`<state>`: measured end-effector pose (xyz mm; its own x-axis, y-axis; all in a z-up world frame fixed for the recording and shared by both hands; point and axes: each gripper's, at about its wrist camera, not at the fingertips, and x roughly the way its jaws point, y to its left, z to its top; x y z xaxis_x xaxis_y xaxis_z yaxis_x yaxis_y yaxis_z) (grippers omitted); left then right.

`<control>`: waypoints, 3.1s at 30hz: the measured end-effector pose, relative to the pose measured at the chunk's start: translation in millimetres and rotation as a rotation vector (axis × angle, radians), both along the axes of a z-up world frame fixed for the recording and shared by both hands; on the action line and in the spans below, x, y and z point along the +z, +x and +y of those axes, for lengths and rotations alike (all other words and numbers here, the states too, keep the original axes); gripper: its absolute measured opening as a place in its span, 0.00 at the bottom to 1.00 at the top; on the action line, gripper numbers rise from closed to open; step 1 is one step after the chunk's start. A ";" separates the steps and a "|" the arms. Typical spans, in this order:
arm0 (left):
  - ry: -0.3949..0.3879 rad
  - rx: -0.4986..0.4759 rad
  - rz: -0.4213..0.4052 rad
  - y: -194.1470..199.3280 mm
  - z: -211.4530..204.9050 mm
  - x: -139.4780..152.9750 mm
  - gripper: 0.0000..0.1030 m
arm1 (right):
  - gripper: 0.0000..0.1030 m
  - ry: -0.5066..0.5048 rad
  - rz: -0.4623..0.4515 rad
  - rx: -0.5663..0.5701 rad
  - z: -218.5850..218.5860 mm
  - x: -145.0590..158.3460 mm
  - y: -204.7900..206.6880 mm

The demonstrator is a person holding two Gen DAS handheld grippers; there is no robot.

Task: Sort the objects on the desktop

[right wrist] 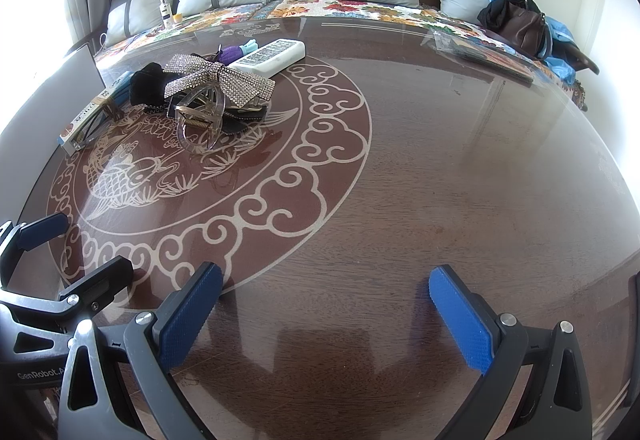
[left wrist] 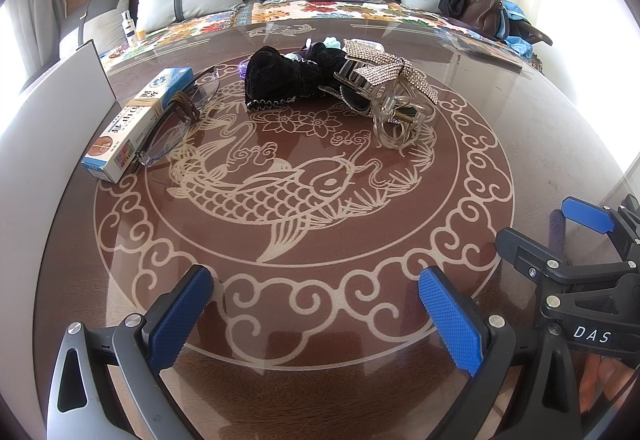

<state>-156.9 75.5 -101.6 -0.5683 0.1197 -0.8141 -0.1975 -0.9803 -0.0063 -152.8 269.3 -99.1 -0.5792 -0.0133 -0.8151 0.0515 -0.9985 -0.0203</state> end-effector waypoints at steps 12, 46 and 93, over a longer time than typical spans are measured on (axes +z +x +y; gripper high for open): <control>-0.003 -0.089 -0.001 18.7 -9.6 1.1 1.00 | 1.00 0.000 0.000 0.000 -0.2 0.0 -0.1; -0.036 -0.011 -0.154 -206.9 -103.5 3.6 1.00 | 1.00 0.010 0.003 -0.002 -1.4 0.2 1.2; 0.109 -0.063 -0.106 8.1 -93.9 37.4 0.75 | 1.00 0.014 0.006 0.000 -1.5 -1.5 0.9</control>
<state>-148.7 -18.3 -64.2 -0.4685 0.2431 -0.8493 -0.2509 -0.9584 -0.1360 -151.9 267.9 -100.5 -0.5839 -0.0015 -0.8118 0.0510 -0.9981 -0.0348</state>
